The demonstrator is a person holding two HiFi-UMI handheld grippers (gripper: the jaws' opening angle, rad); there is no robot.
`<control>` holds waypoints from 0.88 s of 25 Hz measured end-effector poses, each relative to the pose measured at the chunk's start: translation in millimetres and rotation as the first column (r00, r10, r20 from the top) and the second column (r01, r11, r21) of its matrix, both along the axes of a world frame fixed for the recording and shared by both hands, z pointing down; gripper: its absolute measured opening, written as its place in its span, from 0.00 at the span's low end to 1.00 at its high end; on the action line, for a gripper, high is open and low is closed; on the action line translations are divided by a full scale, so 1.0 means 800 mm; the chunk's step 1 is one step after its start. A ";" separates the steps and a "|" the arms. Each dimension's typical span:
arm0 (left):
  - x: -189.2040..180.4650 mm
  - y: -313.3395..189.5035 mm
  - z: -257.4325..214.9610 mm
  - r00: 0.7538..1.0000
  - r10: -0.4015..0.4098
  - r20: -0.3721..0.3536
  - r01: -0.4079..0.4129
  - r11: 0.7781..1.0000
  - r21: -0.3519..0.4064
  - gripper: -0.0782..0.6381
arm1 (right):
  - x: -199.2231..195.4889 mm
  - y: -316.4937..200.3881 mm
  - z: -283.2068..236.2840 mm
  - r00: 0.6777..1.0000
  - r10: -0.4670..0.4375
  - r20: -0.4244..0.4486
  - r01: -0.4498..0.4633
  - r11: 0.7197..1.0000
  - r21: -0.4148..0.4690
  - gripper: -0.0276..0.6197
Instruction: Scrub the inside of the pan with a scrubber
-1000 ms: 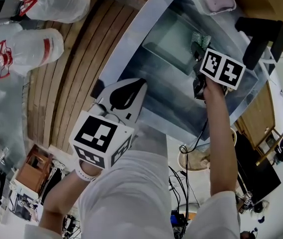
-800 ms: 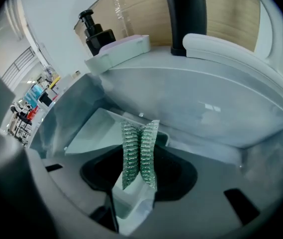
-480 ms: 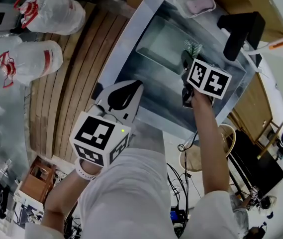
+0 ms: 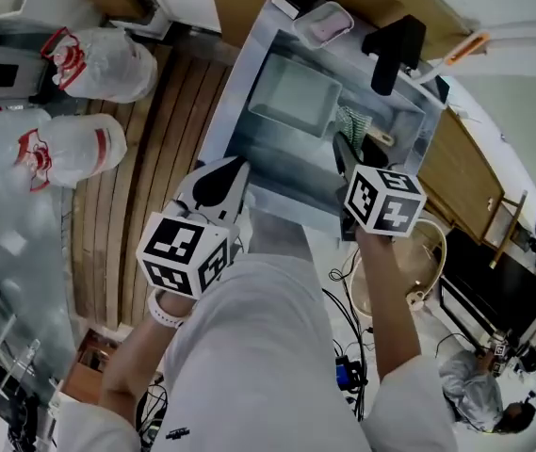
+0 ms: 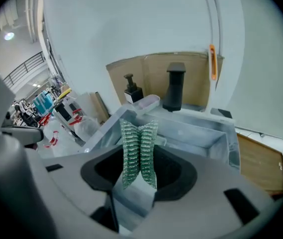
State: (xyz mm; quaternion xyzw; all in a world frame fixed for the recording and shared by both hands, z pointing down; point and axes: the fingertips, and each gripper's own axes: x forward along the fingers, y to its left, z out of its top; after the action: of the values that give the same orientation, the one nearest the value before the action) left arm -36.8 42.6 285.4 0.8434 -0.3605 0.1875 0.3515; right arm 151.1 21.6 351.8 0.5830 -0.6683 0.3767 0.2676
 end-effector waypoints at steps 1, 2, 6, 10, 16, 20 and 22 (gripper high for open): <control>-0.003 0.002 -0.007 1.000 0.002 -0.001 -0.002 1.000 0.007 0.12 | 0.000 0.008 -0.015 1.000 0.000 -0.004 0.000 1.000 0.013 0.30; -0.006 0.004 -0.013 1.000 0.006 -0.002 -0.006 1.000 0.014 0.12 | 0.000 0.016 -0.030 1.000 0.002 -0.005 -0.001 1.000 0.025 0.30; -0.018 0.012 -0.039 1.000 0.021 -0.010 -0.021 0.999 0.042 0.12 | -0.011 0.050 -0.081 1.000 -0.006 0.006 0.006 0.998 0.059 0.29; -0.024 0.012 -0.066 1.000 0.022 -0.018 -0.020 0.997 0.079 0.12 | -0.031 0.072 -0.119 0.998 -0.055 0.014 0.054 0.994 0.093 0.29; -0.025 0.014 -0.097 0.999 0.033 -0.024 -0.030 0.990 0.137 0.12 | -0.066 0.091 -0.157 0.990 -0.144 0.001 0.143 0.978 0.151 0.28; -0.017 0.023 -0.104 0.998 0.050 -0.026 -0.046 0.988 0.151 0.12 | -0.081 0.103 -0.165 0.984 -0.178 0.001 0.176 0.970 0.167 0.28; -0.012 0.028 -0.105 0.998 0.060 -0.030 -0.055 0.987 0.149 0.12 | -0.086 0.107 -0.166 0.982 -0.189 0.002 0.185 0.968 0.171 0.28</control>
State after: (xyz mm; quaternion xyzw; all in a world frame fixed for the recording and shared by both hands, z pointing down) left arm -46.7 65.2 201.3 0.8803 -0.3429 0.1560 0.2885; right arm 82.2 107.3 219.1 0.5347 -0.7524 0.2966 0.2450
